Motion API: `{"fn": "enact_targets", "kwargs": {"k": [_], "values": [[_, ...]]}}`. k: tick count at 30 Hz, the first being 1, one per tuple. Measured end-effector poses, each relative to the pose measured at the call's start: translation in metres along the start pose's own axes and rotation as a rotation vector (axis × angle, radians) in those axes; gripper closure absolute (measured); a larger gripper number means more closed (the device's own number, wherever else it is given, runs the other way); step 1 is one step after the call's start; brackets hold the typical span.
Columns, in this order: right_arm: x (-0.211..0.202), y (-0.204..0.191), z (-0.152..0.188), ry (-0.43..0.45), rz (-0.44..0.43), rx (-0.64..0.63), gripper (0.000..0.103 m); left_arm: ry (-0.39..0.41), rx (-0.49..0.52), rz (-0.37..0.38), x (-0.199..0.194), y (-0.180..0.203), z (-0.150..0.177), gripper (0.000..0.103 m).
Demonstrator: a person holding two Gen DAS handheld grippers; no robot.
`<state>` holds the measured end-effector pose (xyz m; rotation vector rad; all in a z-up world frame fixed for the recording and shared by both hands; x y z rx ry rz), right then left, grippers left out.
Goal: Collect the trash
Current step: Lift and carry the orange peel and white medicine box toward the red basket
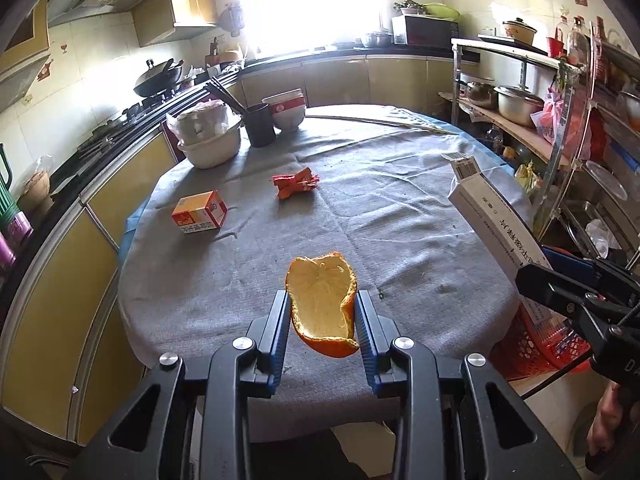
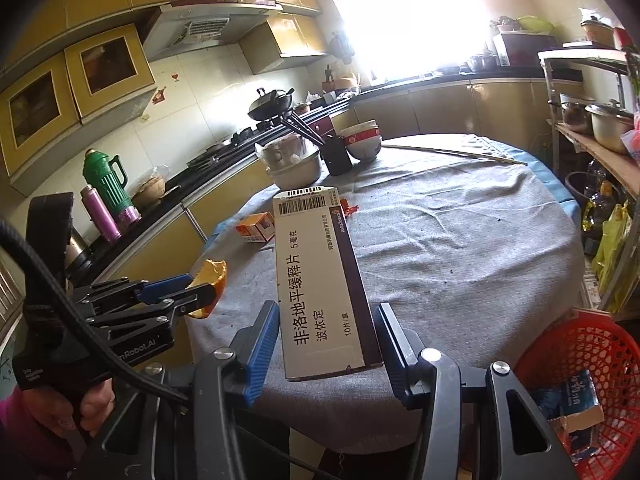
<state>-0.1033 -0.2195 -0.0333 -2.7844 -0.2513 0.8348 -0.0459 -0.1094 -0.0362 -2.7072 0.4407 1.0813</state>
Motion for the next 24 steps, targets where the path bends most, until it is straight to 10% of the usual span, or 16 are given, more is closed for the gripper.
{"fn": "enact_targets", "kwargs": {"k": [24], "values": [[-0.04,0.004,0.004,0.05,0.026,0.005,0.051,0.046,0.062,0.007,-0.027,0.025,-0.002,0.069]]}}
Point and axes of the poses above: each gripper's, at about its wrist camera, not at the fingertips, and x roughly the way its jaws point, y to its right, z to its underside, the point moved 10 cm from there along x, roughly the way its jaws point, and after that the axes turned 6 degrees about -x, right-handed, at the moved point
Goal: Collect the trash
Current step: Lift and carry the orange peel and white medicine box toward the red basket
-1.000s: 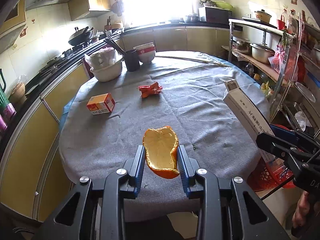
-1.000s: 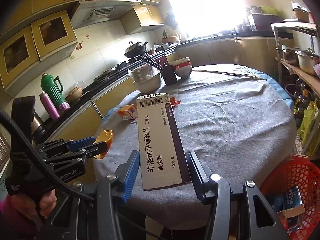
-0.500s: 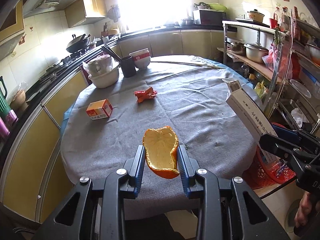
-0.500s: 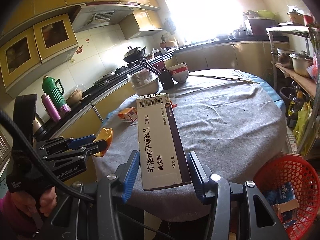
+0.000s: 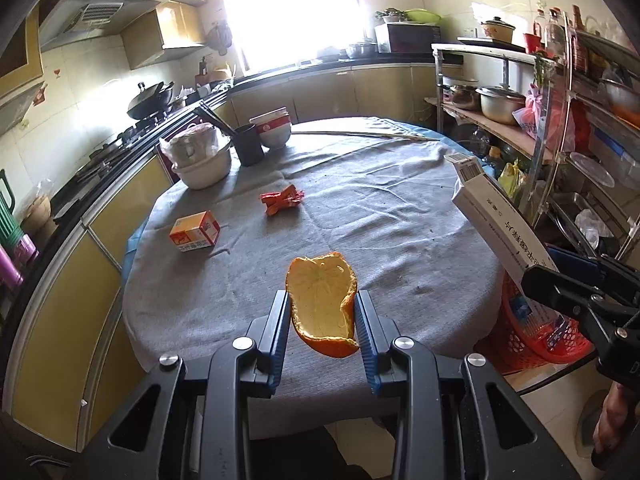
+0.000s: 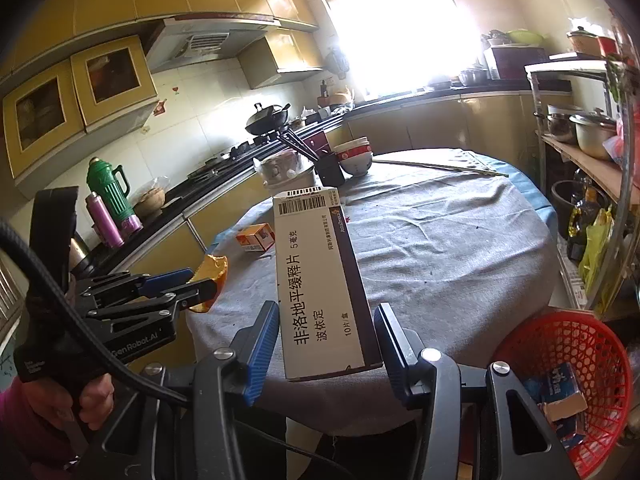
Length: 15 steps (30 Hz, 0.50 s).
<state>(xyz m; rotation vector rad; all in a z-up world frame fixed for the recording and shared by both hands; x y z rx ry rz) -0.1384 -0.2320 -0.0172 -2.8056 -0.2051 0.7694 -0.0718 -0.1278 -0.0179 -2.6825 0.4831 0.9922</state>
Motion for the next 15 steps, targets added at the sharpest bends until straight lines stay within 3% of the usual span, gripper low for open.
{"fn": "enact_targets", "kwargs": {"k": [15], "values": [[-0.019,0.041,0.014,0.021,0.033,0.089,0.051,0.011,0.117,0.015,0.0,0.049,-0.006,0.069]]}}
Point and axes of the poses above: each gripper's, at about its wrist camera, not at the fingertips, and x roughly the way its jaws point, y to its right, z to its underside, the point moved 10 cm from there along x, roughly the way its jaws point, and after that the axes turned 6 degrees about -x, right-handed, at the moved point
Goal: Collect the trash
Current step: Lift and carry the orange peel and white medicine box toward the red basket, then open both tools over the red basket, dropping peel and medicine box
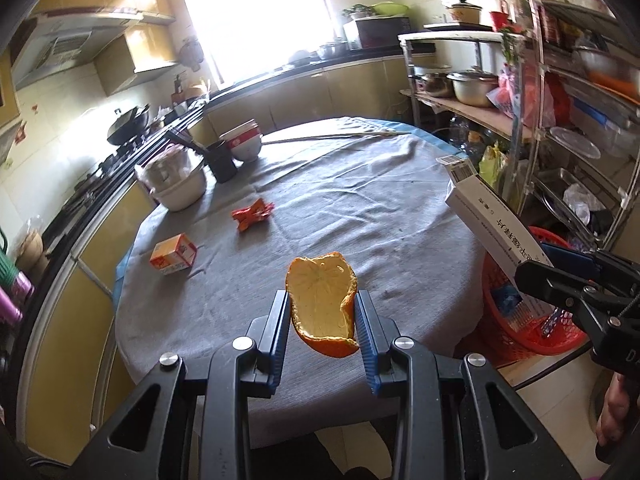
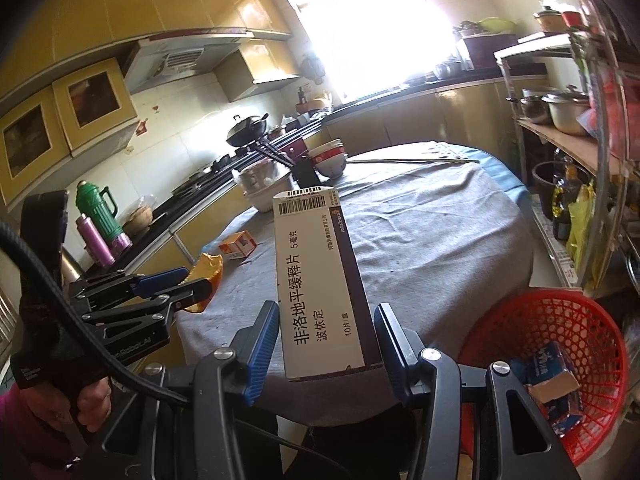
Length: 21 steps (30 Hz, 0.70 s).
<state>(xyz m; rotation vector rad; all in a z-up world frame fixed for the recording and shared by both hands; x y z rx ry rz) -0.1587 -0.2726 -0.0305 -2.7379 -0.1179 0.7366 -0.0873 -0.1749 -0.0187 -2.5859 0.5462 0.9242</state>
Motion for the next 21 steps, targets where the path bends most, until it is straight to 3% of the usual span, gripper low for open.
{"fn": "enact_targets", "kwargs": {"k": [7,21], "values": [[-0.02,0.036,0.006,0.025,0.045,0.067,0.051,0.023,0.083,0.087,0.004,0.05,-0.012,0.069],[-0.069,0.156,0.058,0.039,0.21,0.297,0.051,-0.106,0.16,0.337,0.047,0.164,-0.016,0.069]]}}
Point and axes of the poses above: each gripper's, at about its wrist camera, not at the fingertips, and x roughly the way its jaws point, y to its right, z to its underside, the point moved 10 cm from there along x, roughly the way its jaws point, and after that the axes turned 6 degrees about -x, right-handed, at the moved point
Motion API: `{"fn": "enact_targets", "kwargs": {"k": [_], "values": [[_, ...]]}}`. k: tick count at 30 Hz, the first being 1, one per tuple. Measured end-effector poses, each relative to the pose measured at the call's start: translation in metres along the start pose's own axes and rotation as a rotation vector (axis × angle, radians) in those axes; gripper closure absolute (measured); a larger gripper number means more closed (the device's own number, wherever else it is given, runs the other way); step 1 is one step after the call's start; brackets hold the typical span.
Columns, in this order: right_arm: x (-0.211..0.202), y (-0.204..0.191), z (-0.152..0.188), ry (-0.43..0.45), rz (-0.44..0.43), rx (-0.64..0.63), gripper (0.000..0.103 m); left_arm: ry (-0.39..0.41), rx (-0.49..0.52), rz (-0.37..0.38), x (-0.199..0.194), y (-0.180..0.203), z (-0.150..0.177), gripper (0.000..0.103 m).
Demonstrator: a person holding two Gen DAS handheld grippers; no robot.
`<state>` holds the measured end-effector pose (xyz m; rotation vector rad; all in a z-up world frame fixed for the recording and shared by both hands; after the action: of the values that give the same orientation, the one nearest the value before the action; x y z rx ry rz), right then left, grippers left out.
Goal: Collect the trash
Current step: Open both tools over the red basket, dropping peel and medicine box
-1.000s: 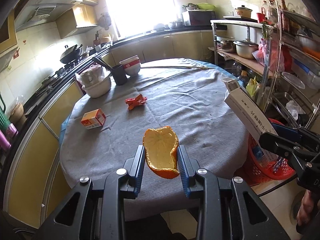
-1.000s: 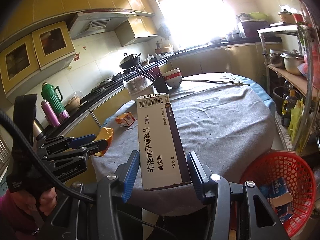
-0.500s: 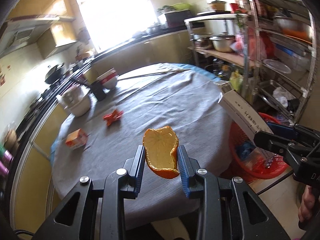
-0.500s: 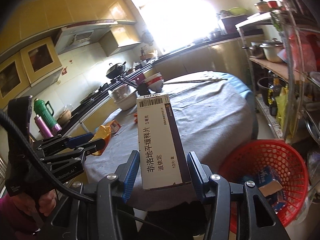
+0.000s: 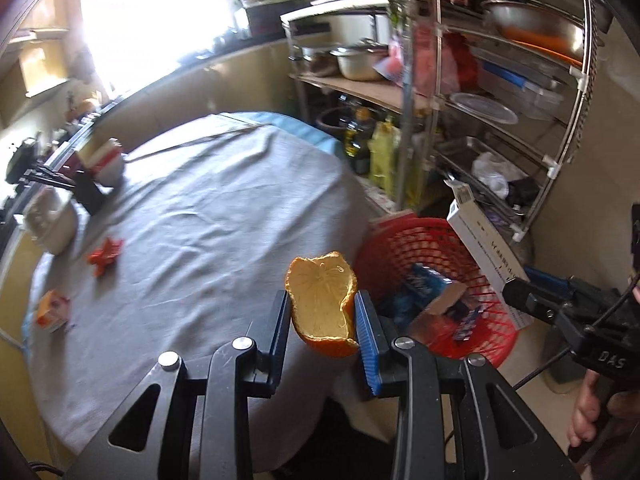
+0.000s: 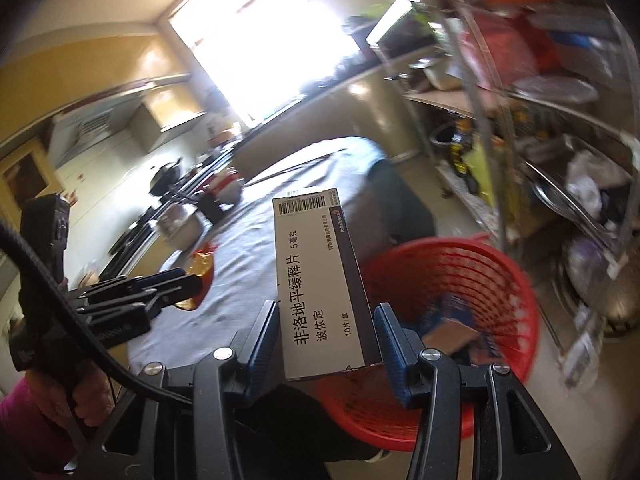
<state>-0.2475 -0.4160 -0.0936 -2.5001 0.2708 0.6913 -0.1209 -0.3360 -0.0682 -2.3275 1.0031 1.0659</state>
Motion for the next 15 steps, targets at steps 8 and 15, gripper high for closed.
{"fn": "enact_targets", "kwargs": {"k": [8,15], "values": [[0.003,0.062,0.016,-0.047,0.077,0.12,0.049,-0.078,0.009,0.15,0.04,0.052,-0.011,0.066],[0.014,0.096,0.026,-0.091,0.073,0.269,0.033,-0.143,-0.001,0.202,0.067,0.067,-0.008,0.04]]}}
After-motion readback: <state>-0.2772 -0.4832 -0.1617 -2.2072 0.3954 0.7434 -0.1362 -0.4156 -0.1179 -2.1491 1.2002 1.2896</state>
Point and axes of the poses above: each gripper's, at about its wrist camera, not at the fingertips, and x roughly the way its jaws point, y to its right, z to its underside, the point moved 10 cm from there along x, roughly the way its jaws point, and after that the axes turned 6 degrees about -x, right-handed, at the moved point
